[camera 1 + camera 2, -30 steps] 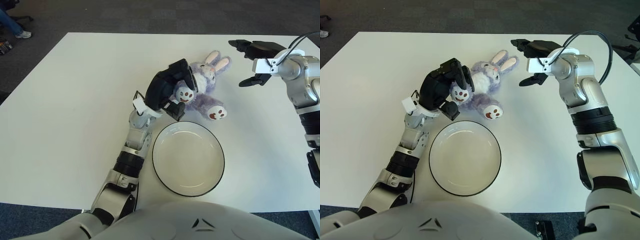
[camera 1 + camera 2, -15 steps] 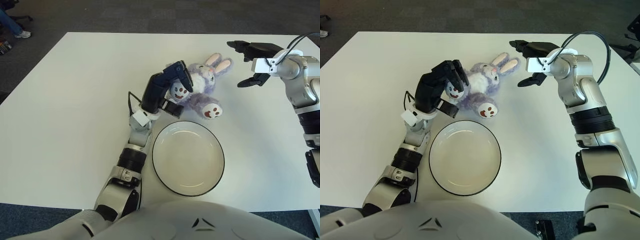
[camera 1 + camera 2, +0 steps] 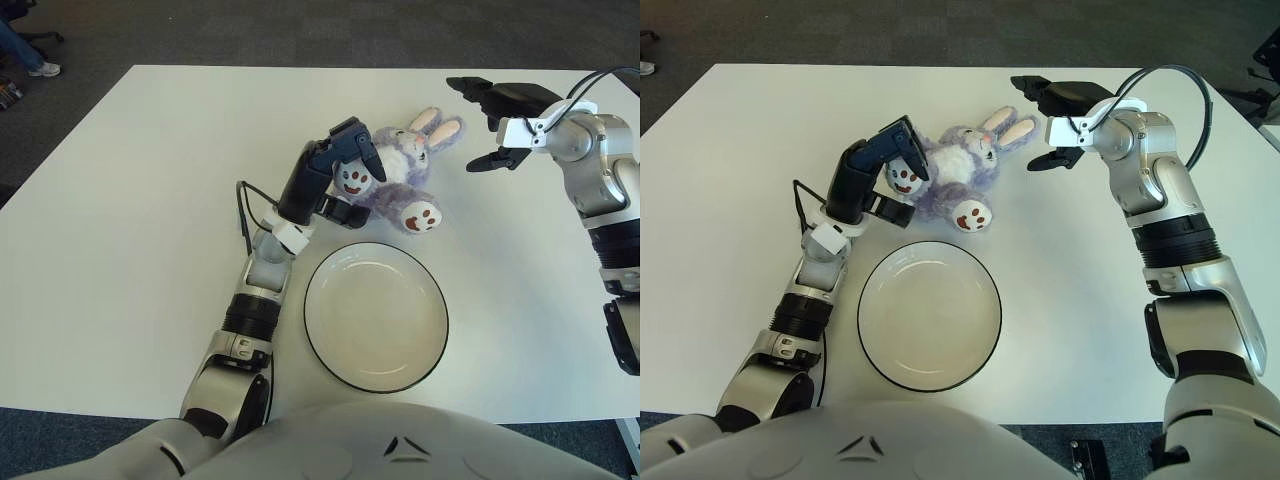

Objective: Put the doll into the plate.

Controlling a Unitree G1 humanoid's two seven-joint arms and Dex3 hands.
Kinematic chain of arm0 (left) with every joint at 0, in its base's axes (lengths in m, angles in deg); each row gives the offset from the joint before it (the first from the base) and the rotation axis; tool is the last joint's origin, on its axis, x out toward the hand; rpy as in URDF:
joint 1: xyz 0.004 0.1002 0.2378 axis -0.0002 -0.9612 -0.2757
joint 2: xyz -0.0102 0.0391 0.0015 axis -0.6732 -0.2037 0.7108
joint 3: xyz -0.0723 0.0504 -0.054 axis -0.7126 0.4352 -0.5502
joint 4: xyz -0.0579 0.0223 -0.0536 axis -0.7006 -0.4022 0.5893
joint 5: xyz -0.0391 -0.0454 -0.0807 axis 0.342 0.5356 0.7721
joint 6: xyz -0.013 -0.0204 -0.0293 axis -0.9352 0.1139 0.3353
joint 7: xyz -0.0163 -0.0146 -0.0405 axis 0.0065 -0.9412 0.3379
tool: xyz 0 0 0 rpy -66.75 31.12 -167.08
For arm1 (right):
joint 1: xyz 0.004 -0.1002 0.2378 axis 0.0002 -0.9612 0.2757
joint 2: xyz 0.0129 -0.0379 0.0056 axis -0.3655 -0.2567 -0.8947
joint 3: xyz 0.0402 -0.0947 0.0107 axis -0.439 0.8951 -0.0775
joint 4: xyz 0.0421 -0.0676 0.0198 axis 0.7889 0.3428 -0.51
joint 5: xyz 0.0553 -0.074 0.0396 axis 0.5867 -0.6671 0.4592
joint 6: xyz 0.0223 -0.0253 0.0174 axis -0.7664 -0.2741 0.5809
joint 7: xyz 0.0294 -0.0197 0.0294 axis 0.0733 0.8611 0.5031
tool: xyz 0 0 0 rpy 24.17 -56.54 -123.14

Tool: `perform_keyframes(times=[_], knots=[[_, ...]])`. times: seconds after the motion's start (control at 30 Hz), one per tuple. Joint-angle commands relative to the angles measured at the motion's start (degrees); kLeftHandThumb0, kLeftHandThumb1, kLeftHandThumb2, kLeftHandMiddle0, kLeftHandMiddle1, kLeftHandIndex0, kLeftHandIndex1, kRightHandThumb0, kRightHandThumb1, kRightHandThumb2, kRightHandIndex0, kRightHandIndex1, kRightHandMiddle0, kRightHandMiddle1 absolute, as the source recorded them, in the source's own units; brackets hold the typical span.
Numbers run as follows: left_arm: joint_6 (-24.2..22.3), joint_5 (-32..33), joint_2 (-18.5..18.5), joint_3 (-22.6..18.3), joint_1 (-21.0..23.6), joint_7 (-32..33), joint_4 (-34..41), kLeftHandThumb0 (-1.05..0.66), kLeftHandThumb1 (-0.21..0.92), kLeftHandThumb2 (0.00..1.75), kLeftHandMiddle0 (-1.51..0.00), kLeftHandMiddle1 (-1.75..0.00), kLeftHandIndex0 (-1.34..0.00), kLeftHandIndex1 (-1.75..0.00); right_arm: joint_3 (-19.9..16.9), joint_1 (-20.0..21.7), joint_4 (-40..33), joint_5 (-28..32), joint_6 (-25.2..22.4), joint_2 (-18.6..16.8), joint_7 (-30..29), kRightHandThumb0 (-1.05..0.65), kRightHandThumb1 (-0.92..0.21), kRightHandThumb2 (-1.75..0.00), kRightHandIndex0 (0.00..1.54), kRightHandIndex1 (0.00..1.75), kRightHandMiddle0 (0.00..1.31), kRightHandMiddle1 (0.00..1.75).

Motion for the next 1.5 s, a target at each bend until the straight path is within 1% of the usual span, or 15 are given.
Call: perform_keyframes(times=[0.0, 0.23, 0.43, 0.47, 0.5, 0.57, 0.67, 0.77, 0.97, 1.0, 1.03, 1.07, 1.13, 1.2, 1.47], knots=[[-1.45, 1.95, -1.13, 1.79, -0.58, -0.37, 1.49, -0.01, 0.07, 1.60, -0.68, -1.75, -0.68, -1.73, -0.05, -0.59, -0.45, -0.20, 0.78, -0.56, -2.07, -0.50, -0.32, -0.88, 0.48, 1.75, 0.00, 0.00], [-3.55, 8.48, -3.09, 5.67, -0.69, -3.62, 2.33, -0.01, 0.07, 1.60, -0.68, -1.75, -0.68, -1.73, 1.80, 0.15, 1.28, -1.66, 2.61, -1.76, -4.28, -0.44, -0.32, -0.90, 0.53, 1.75, 0.00, 0.00], [-3.24, 13.23, -3.74, 7.71, -0.34, -5.76, 1.70, -0.01, 0.09, 1.58, -0.67, -1.75, -0.67, -1.73, 2.28, 1.61, 4.19, 1.12, 1.48, -4.25, -1.48, -0.39, -0.29, -0.96, 0.54, 1.75, 0.00, 0.00], [-3.20, 14.15, -3.75, 7.99, -0.28, -6.16, 1.60, -0.01, 0.09, 1.57, -0.66, -1.75, -0.66, -1.73, 2.43, 1.94, 4.66, 1.23, 1.23, -4.60, -1.15, -0.22, -0.30, -1.00, 0.56, 1.72, 0.00, 0.00], [-3.64, 15.68, -3.70, 8.44, -0.36, -6.87, 1.69, -0.01, 0.10, 1.57, -0.66, -1.75, -0.66, -1.73, 2.73, 2.30, 5.23, 0.97, 1.13, -4.98, -1.19, 0.02, -0.31, -1.06, 0.59, 1.68, 0.00, 0.00], [-4.24, 17.22, -3.59, 8.97, -0.55, -7.67, 1.95, -0.01, 0.11, 1.56, -0.65, -1.75, -0.65, -1.73, 2.93, 2.52, 5.68, 0.62, 1.24, -5.20, -1.36, 0.28, -0.33, -1.13, 0.63, 1.64, 0.00, 0.00], [-6.70, 20.40, -3.59, 9.94, -1.19, -9.38, 3.14, -0.01, 0.13, 1.54, -0.64, -1.75, -0.64, -1.73, 3.83, 2.99, 6.89, -0.60, 1.76, -6.04, -2.65, 0.40, -0.33, -1.17, 0.65, 1.62, 0.00, 0.00], [-8.37, 23.76, -3.67, 10.95, -1.75, -11.51, 4.29, -0.01, 0.15, 1.51, -0.62, -1.75, -0.62, -1.73, 4.65, 3.50, 8.42, -1.11, 2.40, -6.85, -3.34, 0.44, -0.33, -1.18, 0.67, 1.61, 0.00, 0.00], [-9.94, 25.18, -3.36, 11.08, -2.54, -13.11, 5.76, -0.01, 0.18, 1.48, -0.60, -1.75, -0.60, -1.73, 5.80, 4.38, 11.11, -1.42, 3.59, -7.78, -4.59, 0.46, -0.33, -1.18, 0.68, 1.59, 0.00, 0.00], [-18.51, 36.29, -5.18, 12.63, -0.40, -24.06, 6.70, -0.01, 0.18, 1.48, -0.60, -1.75, -0.60, -1.73, 6.13, 4.69, 11.90, -1.64, 4.00, -7.95, -4.97, 0.46, -0.33, -1.18, 0.68, 1.59, 0.00, 0.00], [-15.94, 31.30, -5.23, 11.49, -2.66, -20.48, 8.09, 0.16, 0.24, 1.41, -0.59, -1.75, -0.38, -1.57, 6.63, 5.17, 12.97, -2.05, 4.67, -8.19, -5.51, 0.46, -0.33, -1.18, 0.68, 1.59, 0.00, 0.00], [-13.65, 27.09, -5.01, 10.37, -4.55, -17.59, 9.18, 0.10, 0.22, 1.41, -0.60, -1.73, -0.47, -1.60, 6.99, 5.52, 13.76, -2.34, 5.16, -8.35, -5.91, 0.46, -0.32, -1.18, 0.68, 1.59, 0.00, 0.00], [-10.12, 20.09, -3.80, 8.43, -6.13, -12.40, 9.73, 0.05, 0.21, 1.42, -0.60, -1.72, -0.53, -1.65, 7.62, 6.17, 15.08, -2.66, 6.00, -8.61, -6.39, 0.46, -0.32, -1.18, 0.68, 1.58, 0.00, 0.00], [-11.09, 18.73, -3.10, 7.87, -5.03, -11.74, 9.24, 0.01, 0.19, 1.44, -0.61, -1.73, -0.58, -1.68, 8.18, 6.82, 16.32, -2.79, 6.84, -8.92, -6.50, 0.46, -0.32, -1.18, 0.69, 1.57, 0.00, 0.00], [-13.17, 13.12, -2.54, 7.71, -5.20, -8.43, 9.87, -0.01, 0.13, 1.52, -0.63, -1.74, -0.64, -1.72, 9.07, 8.42, 19.51, -1.51, 8.64, -10.63, -5.64, 0.46, -0.34, -1.13, 0.71, 1.53, 0.00, 0.00]])
